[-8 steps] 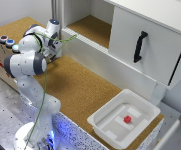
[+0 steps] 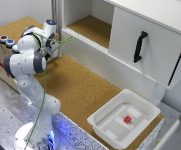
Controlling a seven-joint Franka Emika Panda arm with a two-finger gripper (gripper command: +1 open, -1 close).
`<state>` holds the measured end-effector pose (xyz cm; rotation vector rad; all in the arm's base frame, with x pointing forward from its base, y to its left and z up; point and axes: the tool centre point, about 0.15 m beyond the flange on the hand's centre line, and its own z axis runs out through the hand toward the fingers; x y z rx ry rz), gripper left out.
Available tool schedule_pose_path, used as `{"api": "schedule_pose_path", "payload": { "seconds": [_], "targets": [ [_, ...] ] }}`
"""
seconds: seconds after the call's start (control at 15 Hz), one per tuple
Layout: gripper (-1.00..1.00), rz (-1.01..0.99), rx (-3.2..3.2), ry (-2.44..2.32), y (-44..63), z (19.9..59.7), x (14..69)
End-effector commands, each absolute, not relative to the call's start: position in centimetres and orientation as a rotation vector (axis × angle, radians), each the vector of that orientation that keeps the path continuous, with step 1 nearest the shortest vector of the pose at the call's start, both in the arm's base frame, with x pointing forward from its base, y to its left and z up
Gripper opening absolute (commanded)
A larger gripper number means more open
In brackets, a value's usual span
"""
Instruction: Open the cabinet drawer
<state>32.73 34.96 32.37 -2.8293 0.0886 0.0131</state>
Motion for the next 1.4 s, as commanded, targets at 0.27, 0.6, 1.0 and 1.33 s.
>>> {"api": "schedule_pose_path", "payload": {
  "seconds": [0.27, 0.6, 1.0, 1.33],
  "targets": [
    [1.00, 0.030, -2.604, 0.114, 34.2, 29.5, 33.9],
    [-1.00, 0.035, -2.604, 0.064, 34.1, 29.6, 34.2],
    [-1.00, 0.063, -2.566, 0.023, 34.5, 28.8, 35.2],
    [-1.00, 0.012, -2.593, 0.046, 33.2, 30.0, 35.2]
  ]
}}
